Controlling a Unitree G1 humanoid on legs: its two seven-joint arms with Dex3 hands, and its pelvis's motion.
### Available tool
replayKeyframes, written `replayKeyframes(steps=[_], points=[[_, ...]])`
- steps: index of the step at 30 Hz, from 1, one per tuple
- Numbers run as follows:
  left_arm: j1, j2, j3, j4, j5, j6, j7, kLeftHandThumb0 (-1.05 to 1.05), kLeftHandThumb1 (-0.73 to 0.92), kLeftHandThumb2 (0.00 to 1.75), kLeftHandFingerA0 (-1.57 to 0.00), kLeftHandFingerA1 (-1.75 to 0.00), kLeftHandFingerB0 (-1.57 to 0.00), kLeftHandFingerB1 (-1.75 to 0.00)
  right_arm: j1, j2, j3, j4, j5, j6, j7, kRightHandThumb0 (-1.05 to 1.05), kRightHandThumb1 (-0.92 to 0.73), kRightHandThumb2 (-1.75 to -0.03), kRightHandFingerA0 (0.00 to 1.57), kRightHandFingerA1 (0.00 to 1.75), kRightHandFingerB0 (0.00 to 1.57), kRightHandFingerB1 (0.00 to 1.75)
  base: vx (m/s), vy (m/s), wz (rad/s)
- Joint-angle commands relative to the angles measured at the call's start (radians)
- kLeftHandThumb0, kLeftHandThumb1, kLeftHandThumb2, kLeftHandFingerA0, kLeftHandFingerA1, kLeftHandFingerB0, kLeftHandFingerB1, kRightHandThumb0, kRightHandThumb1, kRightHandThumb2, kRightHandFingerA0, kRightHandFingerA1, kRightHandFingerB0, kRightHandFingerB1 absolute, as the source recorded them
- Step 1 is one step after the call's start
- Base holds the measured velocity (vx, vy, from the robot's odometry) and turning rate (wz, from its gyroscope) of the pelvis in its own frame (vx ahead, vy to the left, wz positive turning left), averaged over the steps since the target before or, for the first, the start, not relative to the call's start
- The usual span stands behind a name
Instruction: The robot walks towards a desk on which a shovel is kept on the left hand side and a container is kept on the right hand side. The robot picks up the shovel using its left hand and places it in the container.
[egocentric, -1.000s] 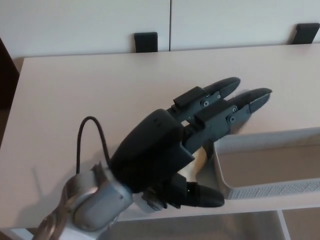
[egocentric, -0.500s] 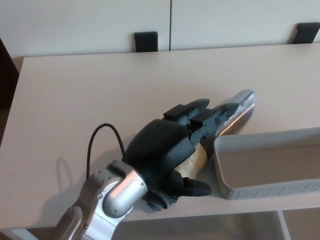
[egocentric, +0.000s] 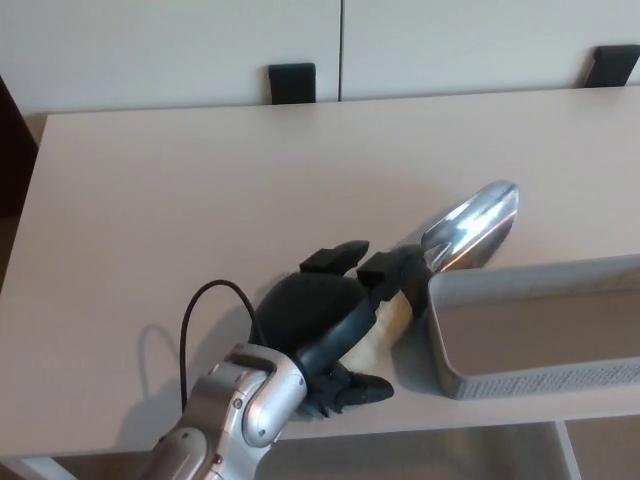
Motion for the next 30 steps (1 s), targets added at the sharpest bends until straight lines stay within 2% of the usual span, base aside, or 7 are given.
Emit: replayKeyframes(steps=[1, 21, 23, 25, 27, 28, 30], points=[[-0.019, -0.003, -0.024, 0.114, 0.284, 0.338, 0.198, -0.45, 0.33, 0.71, 0.0, -0.24, 0.0, -0.23, -0.015, -0.038, 0.016, 0.03, -0.058, -0.079, -0.022, -0.35, -0.48, -0.54, 0.69, 0.6, 0.46, 0.5, 0.0, 0.0, 0.0], [-0.086, -0.015, -0.025, 0.252, 0.276, 0.406, 0.233, -0.55, 0.57, 0.59, -0.17, -0.29, -0.01, -0.19, -0.036, -0.052, 0.027, 0.031, -0.071, -0.103, -0.01, -0.33, -0.48, -0.55, 0.69, 0.59, 0.48, 0.5, 0.0, 0.0, 0.0], [-0.117, 0.012, -0.017, 0.243, 0.222, 0.347, 0.155, -0.34, 0.51, 0.96, -0.68, -0.75, 0.0, -0.42, -0.052, -0.051, 0.029, 0.036, -0.071, -0.096, -0.007, -0.34, -0.48, -0.55, 0.68, 0.59, 0.48, 0.49, 0.0, 0.0, 0.0], [-0.144, 0.041, 0.001, 0.228, 0.124, 0.28, 0.01, -0.26, 0.68, 0.61, -0.63, -1.17, -0.33, -0.33, -0.056, -0.054, 0.033, 0.038, -0.074, -0.097, -0.005, -0.33, -0.49, -0.55, 0.69, 0.59, 0.49, 0.5, 0.0, 0.0, 0.0], [-0.202, 0.049, 0.017, 0.27, 0.033, 0.276, -0.172, -0.28, 0.57, 0.57, -0.73, -0.9, -0.62, -0.42, -0.05, -0.062, 0.037, 0.022, -0.078, -0.107, 0.002, -0.32, -0.5, -0.55, 0.68, 0.58, 0.49, 0.49, 0.0, 0.0, 0.0], [-0.206, 0.052, 0.013, 0.287, 0.026, 0.262, -0.175, -0.29, 0.5, 0.87, -0.7, -0.98, -0.63, -0.64, -0.05, -0.064, 0.039, 0.02, -0.079, -0.105, 0.003, -0.32, -0.5, -0.55, 0.68, 0.57, 0.49, 0.49, 0.0, 0.0, 0.0], [-0.22, 0.06, 0.011, 0.303, 0.021, 0.253, -0.18, -0.26, 0.6, 0.56, -0.45, -1.33, -0.61, -0.69, -0.061, -0.064, 0.042, 0.015, -0.08, -0.094, 0.004, -0.32, -0.5, -0.55, 0.69, 0.57, 0.48, 0.48, 0.0, 0.0, 0.0]])
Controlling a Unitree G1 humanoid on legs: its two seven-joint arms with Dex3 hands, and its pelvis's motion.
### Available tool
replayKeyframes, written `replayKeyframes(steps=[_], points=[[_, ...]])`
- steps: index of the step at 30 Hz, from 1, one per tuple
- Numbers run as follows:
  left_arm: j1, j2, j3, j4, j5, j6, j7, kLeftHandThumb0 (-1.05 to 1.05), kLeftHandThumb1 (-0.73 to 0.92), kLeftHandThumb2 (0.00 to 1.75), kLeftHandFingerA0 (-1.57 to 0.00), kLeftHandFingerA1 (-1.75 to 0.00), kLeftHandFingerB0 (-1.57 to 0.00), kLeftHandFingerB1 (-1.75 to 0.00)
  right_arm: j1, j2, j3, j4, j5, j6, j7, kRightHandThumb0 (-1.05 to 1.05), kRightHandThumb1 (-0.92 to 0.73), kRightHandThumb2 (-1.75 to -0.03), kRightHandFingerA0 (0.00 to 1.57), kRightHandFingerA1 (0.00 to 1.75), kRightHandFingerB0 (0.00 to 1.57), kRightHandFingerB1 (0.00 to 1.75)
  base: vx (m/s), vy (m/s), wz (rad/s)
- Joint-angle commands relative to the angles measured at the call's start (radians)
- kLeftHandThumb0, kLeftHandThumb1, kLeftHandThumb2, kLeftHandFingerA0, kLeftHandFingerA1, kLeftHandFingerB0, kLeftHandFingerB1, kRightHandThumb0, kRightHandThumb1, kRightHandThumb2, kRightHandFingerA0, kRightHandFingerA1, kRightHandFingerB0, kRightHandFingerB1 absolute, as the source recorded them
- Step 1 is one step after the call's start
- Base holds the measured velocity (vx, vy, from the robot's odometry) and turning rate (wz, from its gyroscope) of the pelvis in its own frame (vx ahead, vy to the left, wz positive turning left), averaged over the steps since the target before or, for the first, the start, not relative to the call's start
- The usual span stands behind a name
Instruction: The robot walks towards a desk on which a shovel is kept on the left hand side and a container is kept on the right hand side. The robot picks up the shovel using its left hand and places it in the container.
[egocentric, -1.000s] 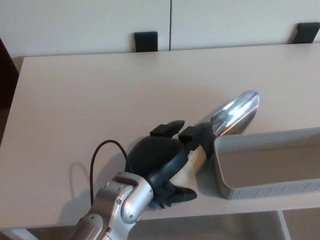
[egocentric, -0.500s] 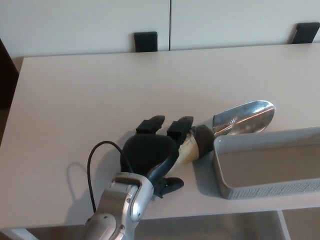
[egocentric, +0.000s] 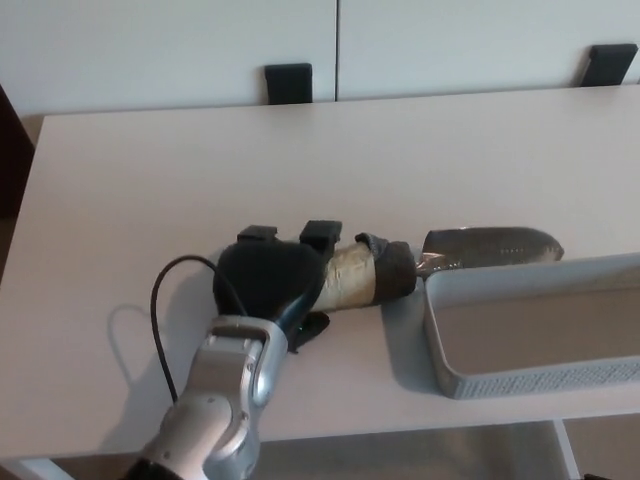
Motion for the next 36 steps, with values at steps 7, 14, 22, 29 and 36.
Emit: replayKeyframes(steps=[7, 14, 22, 29, 36], points=[[-0.07, 0.063, 0.038, 0.125, -0.208, -0.029, -0.286, -0.25, 0.71, 0.57, -0.47, -1.44, -0.54, -0.75, -0.044, -0.044, 0.014, -0.013, -0.02, -0.029, 0.032, -0.34, -0.5, -0.54, 0.69, 0.55, 0.47, 0.46, 0.0, 0.0, 0.0], [-0.023, -0.133, 0.407, 0.091, -0.584, 0.019, -0.204, -0.23, 0.85, 0.6, -0.47, -1.53, -0.43, -0.94, -0.05, -0.057, 0.026, -0.014, -0.03, -0.018, 0.037, -0.32, -0.5, -0.54, 0.7, 0.55, 0.47, 0.46, 0.0, 0.0, 0.0], [-0.068, -0.433, 0.89, -0.007, -1.014, 0.169, -0.041, -0.26, 0.9, 0.61, -0.47, -1.73, -0.49, -1.18, -0.048, -0.066, 0.027, -0.012, -0.025, -0.027, 0.044, -0.33, -0.5, -0.54, 0.7, 0.54, 0.48, 0.46, 0.0, 0.0, 0.0], [-0.044, -0.556, 1.007, -0.055, -1.166, 0.074, 0.074, -0.21, 0.92, 0.6, -0.57, -1.75, -0.51, -1.12, -0.037, -0.067, 0.035, -0.03, -0.027, -0.014, 0.046, -0.31, -0.49, -0.54, 0.69, 0.54, 0.47, 0.46, 0.0, 0.0, 0.0], [0.119, -0.534, 0.661, -0.309, -0.91, 0.038, -0.217, -0.14, 0.87, 0.64, -0.72, -1.67, -0.58, -1.2, -0.063, -0.083, 0.044, -0.025, -0.043, -0.011, 0.051, -0.33, -0.5, -0.54, 0.72, 0.54, 0.47, 0.44, 0.0, 0.0, 0.0]])
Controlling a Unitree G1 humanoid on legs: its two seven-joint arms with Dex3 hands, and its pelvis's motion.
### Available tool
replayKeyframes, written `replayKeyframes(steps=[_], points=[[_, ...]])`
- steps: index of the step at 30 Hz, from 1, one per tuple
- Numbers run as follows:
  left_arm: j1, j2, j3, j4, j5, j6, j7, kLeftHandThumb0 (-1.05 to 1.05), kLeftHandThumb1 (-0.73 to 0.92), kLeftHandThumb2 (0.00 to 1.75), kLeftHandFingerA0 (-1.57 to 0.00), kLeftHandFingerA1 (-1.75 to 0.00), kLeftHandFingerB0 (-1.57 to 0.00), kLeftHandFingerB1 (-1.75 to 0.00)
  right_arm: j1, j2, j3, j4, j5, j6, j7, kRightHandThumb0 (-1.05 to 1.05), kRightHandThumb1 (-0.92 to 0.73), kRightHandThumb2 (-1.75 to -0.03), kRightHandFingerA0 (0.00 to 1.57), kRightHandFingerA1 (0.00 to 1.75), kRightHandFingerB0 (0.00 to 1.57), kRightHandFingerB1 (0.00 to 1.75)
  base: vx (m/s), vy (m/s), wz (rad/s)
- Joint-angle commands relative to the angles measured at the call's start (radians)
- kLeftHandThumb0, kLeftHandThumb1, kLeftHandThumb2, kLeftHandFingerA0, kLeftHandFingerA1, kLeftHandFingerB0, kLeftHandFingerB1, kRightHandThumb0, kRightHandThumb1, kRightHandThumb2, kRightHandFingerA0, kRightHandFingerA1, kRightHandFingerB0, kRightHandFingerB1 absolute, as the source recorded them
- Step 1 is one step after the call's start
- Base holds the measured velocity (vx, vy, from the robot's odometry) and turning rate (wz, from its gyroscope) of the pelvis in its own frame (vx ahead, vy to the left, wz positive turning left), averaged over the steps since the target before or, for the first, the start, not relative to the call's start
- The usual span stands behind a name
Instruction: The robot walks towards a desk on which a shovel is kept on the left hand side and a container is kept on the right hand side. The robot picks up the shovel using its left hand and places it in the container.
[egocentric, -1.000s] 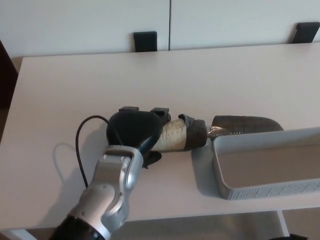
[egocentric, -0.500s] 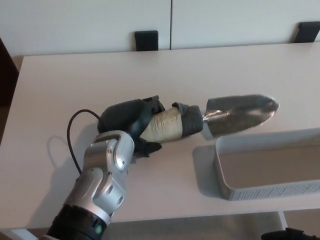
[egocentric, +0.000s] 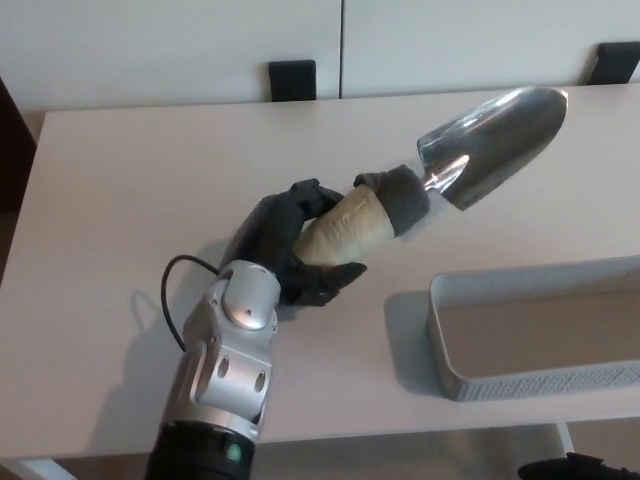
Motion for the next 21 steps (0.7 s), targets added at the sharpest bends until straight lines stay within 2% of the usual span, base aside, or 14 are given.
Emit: replayKeyframes(steps=[1, 2, 3, 4, 7, 8, 12, 17, 18, 21], points=[[0.185, -0.227, 0.111, -0.363, -0.446, 0.059, -0.077, -0.15, 0.85, 0.65, -0.74, -1.64, -0.65, -1.14, -0.009, -0.071, 0.01, -0.019, -0.035, -0.007, 0.044, -0.33, -0.51, -0.55, 0.69, 0.53, 0.46, 0.44, 0.0, 0.0, 0.0], [0.213, -0.226, 0.045, -0.415, -0.422, 0.073, -0.106, -0.17, 0.86, 0.63, -0.76, -1.7, -0.62, -1.22, -0.008, -0.069, 0.014, -0.022, -0.034, 0.001, 0.046, -0.32, -0.51, -0.55, 0.67, 0.53, 0.46, 0.44, 0.0, 0.0, 0.0], [0.219, -0.221, 0.029, -0.426, -0.418, 0.076, -0.113, -0.17, 0.86, 0.63, -0.76, -1.7, -0.62, -1.22, -0.008, -0.069, 0.014, -0.024, -0.034, 0.003, 0.047, -0.32, -0.51, -0.55, 0.67, 0.53, 0.46, 0.44, 0.0, 0.0, 0.0], [0.248, -0.201, -0.063, -0.488, -0.361, 0.11, -0.127, -0.24, 0.82, 0.62, -0.76, -1.75, -0.67, -1.2, -0.004, -0.069, 0.016, -0.027, -0.035, -0.001, 0.046, -0.33, -0.51, -0.54, 0.71, 0.54, 0.46, 0.45, 0.0, 0.0, 0.0], [0.283, -0.174, -0.195, -0.579, -0.319, 0.164, -0.146, -0.22, 0.8, 0.67, -0.83, -1.66, -0.72, -1.1, 0.002, -0.069, 0.02, -0.029, -0.045, -0.013, 0.038, -0.32, -0.51, -0.54, 0.72, 0.55, 0.47, 0.46, 0.0, 0.0, 0.0], [0.293, -0.159, -0.24, -0.61, -0.315, 0.183, -0.153, -0.2, 0.81, 0.68, -0.81, -1.66, -0.73, -1.15, 0.003, -0.066, 0.018, -0.032, -0.042, -0.008, 0.037, -0.32, -0.5, -0.54, 0.73, 0.56, 0.48, 0.46, 0.0, 0.0, 0.0], [0.292, -0.092, -0.346, -0.658, -0.302, 0.185, -0.164, -0.18, 0.75, 0.77, -0.78, -1.69, -0.76, -1.18, -0.013, -0.068, 0.02, -0.021, -0.045, -0.002, 0.039, -0.32, -0.51, -0.54, 0.73, 0.54, 0.48, 0.45, 0.0, 0.0, 0.0], [0.274, -0.012, -0.438, -0.721, -0.256, 0.248, -0.154, -0.23, 0.8, 0.67, -0.77, -1.62, -0.68, -1.18, -0.01, -0.075, 0.024, -0.033, -0.049, 0.003, 0.045, -0.34, -0.51, -0.54, 0.72, 0.54, 0.48, 0.45, 0.0, 0.0, 0.0], [0.268, 0.005, -0.453, -0.734, -0.253, 0.265, -0.158, -0.25, 0.81, 0.66, -0.76, -1.62, -0.68, -1.26, -0.01, -0.076, 0.027, -0.036, -0.052, 0.004, 0.046, -0.33, -0.5, -0.54, 0.71, 0.54, 0.48, 0.45, 0.0, 0.0, 0.0], [0.249, 0.024, -0.464, -0.764, -0.273, 0.347, -0.174, -0.23, 0.83, 0.66, -0.72, -1.65, -0.64, -1.27, -0.009, -0.08, 0.031, -0.037, -0.052, 0.004, 0.045, -0.34, -0.51, -0.54, 0.72, 0.54, 0.48, 0.45, 0.0, 0.0, 0.0]])
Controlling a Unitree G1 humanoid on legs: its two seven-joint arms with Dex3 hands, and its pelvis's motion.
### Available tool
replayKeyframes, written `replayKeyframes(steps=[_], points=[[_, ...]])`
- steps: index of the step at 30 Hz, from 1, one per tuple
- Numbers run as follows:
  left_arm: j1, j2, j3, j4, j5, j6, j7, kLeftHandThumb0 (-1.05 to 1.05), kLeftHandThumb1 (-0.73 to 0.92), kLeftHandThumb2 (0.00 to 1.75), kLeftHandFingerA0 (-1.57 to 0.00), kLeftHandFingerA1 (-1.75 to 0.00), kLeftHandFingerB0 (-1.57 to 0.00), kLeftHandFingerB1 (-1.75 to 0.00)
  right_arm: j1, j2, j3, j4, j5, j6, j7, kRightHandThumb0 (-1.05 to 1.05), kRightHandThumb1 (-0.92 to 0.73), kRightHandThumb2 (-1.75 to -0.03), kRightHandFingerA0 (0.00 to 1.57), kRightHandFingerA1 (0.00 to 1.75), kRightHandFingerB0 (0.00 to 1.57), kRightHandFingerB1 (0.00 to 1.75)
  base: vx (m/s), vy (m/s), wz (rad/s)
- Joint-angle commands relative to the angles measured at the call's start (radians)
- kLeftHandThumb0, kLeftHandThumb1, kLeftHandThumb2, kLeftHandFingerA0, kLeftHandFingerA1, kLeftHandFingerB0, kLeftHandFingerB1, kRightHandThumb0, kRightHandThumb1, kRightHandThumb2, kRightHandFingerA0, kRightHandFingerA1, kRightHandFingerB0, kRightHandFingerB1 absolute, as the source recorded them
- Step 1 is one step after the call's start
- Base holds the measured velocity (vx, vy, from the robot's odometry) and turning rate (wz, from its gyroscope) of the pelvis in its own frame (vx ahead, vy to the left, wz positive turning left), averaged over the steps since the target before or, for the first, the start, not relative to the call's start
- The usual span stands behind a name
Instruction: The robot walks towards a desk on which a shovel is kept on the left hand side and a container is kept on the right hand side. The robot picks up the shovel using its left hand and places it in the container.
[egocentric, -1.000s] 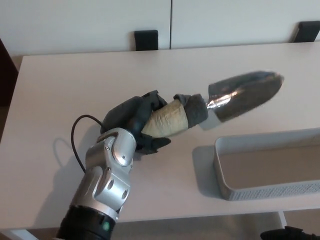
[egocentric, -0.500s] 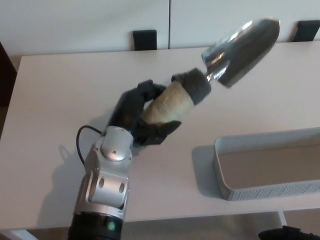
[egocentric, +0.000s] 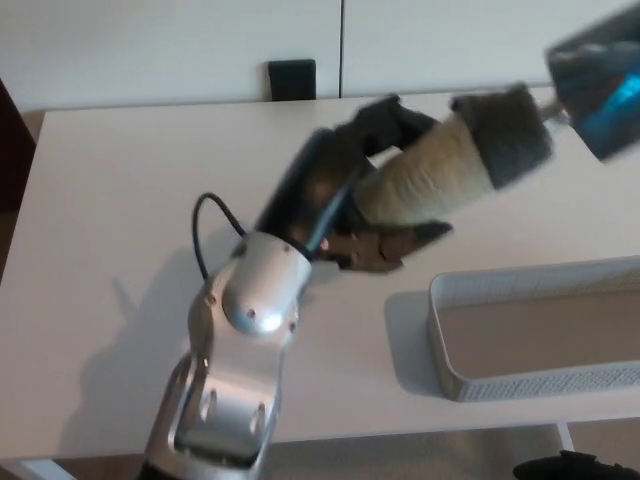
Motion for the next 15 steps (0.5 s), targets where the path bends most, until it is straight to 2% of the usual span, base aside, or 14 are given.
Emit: replayKeyframes(steps=[1, 2, 4, 9, 11, 12, 15], points=[[0.102, -0.062, -0.113, -0.168, -0.107, 0.251, -0.073, -0.22, 0.83, 0.66, -0.72, -1.66, -0.64, -1.26, 0.0, -0.054, 0.013, -0.029, -0.036, 0.009, 0.029, -0.34, -0.51, -0.54, 0.71, 0.54, 0.48, 0.44, 0.0, 0.0, 0.0], [0.101, -0.09, -0.095, -0.174, -0.126, 0.332, -0.074, -0.21, 0.82, 0.7, -0.7, -1.67, -0.68, -1.24, -0.001, -0.055, 0.014, -0.026, -0.036, 0.004, 0.029, -0.34, -0.51, -0.54, 0.71, 0.54, 0.49, 0.45, 0.0, 0.0, 0.0], [0.102, -0.099, -0.087, -0.17, -0.135, 0.376, -0.071, -0.22, 0.82, 0.69, -0.72, -1.69, -0.7, -1.21, -0.002, -0.056, 0.017, -0.022, -0.042, 0.001, 0.025, -0.34, -0.51, -0.54, 0.71, 0.53, 0.5, 0.45, 0.0, 0.0, 0.0], [0.124, -0.07, -0.085, -0.139, -0.156, 0.37, -0.07, -0.21, 0.8, 0.73, -0.69, -1.73, -0.68, -1.22, -0.006, -0.056, 0.024, -0.023, -0.052, 0.009, 0.019, -0.34, -0.51, -0.54, 0.74, 0.54, 0.53, 0.45, 0.0, 0.0, 0.0], [0.135, -0.093, -0.065, -0.13, -0.169, 0.41, -0.054, -0.21, 0.82, 0.68, -0.67, -1.73, -0.64, -1.16, -0.005, -0.058, 0.027, -0.028, -0.057, 0.013, 0.018, -0.34, -0.51, -0.54, 0.75, 0.54, 0.54, 0.45, 0.0, 0.0, 0.0], [0.145, -0.112, -0.045, -0.12, -0.184, 0.425, -0.042, -0.18, 0.8, 0.73, -0.69, -1.75, -0.65, -1.24, -0.005, -0.059, 0.027, -0.026, -0.055, 0.009, 0.021, -0.34, -0.51, -0.55, 0.74, 0.54, 0.54, 0.46, 0.0, 0.0, 0.0], [0.142, -0.132, -0.017, -0.097, -0.198, 0.456, -0.019, -0.22, 0.76, 0.75, -0.7, -1.74, -0.71, -1.22, -0.007, -0.064, 0.031, -0.021, -0.056, 0.003, 0.026, -0.34, -0.51, -0.55, 0.72, 0.53, 0.54, 0.45, 0.0, 0.0, 0.0]])
